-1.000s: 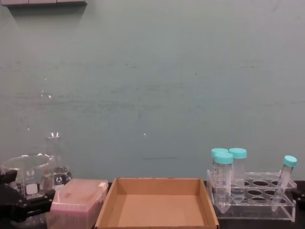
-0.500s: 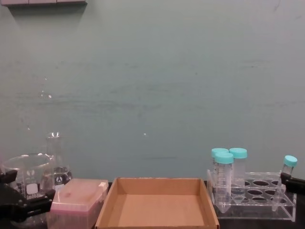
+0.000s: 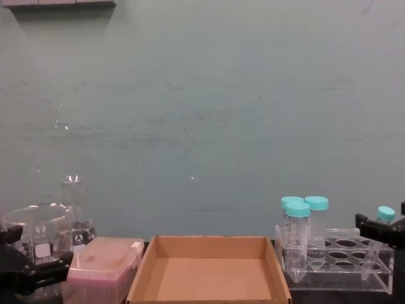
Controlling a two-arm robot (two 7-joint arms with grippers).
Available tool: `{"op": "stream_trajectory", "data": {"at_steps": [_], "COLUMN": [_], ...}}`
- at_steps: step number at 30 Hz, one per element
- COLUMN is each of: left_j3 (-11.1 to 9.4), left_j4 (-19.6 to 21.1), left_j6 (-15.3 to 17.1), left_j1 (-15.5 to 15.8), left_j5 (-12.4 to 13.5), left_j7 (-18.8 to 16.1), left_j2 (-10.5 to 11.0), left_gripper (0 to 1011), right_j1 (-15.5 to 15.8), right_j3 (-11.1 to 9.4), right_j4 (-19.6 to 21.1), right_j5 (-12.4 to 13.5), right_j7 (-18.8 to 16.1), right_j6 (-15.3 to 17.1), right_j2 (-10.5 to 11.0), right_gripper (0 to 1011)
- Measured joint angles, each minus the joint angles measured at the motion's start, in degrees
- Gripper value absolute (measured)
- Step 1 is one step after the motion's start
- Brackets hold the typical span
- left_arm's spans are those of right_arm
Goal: Use the right hand to move the test tube from the test tube rack into the box.
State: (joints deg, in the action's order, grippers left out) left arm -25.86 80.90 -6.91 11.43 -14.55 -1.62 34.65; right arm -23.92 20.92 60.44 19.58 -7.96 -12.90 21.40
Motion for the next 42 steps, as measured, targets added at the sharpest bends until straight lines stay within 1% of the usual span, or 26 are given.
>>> {"op": "stream_trajectory", "data": {"at_steps": [2,6,16,19,20,22,26,27,29,30,37,39,41,42], "left_j3": [0.0,0.0,0.0,0.0,0.0,0.0,0.0,0.0,0.0,0.0,0.0,0.0,0.0,0.0], "left_j4": [0.0,0.0,0.0,0.0,0.0,0.0,0.0,0.0,0.0,0.0,0.0,0.0,0.0,0.0], "left_j6": [0.0,0.0,0.0,0.0,0.0,0.0,0.0,0.0,0.0,0.0,0.0,0.0,0.0,0.0], "left_j1": [0.0,0.0,0.0,0.0,0.0,0.0,0.0,0.0,0.0,0.0,0.0,0.0,0.0,0.0], "left_j5": [0.0,0.0,0.0,0.0,0.0,0.0,0.0,0.0,0.0,0.0,0.0,0.0,0.0,0.0], "left_j7": [0.0,0.0,0.0,0.0,0.0,0.0,0.0,0.0,0.0,0.0,0.0,0.0,0.0,0.0], "left_j2": [0.0,0.0,0.0,0.0,0.0,0.0,0.0,0.0,0.0,0.0,0.0,0.0,0.0,0.0], "left_gripper": [1000,1000,1000,1000,1000,1000,1000,1000,1000,1000,1000,1000,1000,1000], "right_j1": [-0.9,-1.7,-1.6,-1.5,-1.5,-1.5,-1.5,-1.5,-1.4,-1.4,-1.4,-1.4,-1.4,-1.4], "right_j3": [-0.1,-0.2,-0.2,-0.2,-0.2,-0.2,-0.2,-0.2,-0.2,-0.2,-0.2,-0.2,-0.2,-0.2], "right_j4": [-1.2,-2.4,-2.2,-2.2,-2.1,-2.1,-2.0,-2.0,-2.0,-2.0,-2.0,-1.9,-1.9,-1.9], "right_j5": [-0.4,-1.5,-1.4,-1.3,-1.3,-1.3,-1.2,-1.2,-1.2,-1.2,-1.2,-1.2,-1.2,-1.2], "right_j7": [-0.3,-0.4,-0.4,-0.4,-0.4,-0.4,-0.4,-0.4,-0.4,-0.4,-0.4,-0.4,-0.4,-0.4], "right_j6": [-0.5,-0.7,-0.7,-0.7,-0.7,-0.7,-0.7,-0.7,-0.7,-0.7,-0.7,-0.7,-0.7,-0.7], "right_j2": [-0.5,-1.1,-1.0,-1.0,-1.0,-1.0,-1.0,-1.0,-1.0,-1.0,-0.9,-0.9,-0.9,-0.9], "right_gripper": [1000,1000,1000,967,929,904,771,771,715,654,452,369,335,286]}}
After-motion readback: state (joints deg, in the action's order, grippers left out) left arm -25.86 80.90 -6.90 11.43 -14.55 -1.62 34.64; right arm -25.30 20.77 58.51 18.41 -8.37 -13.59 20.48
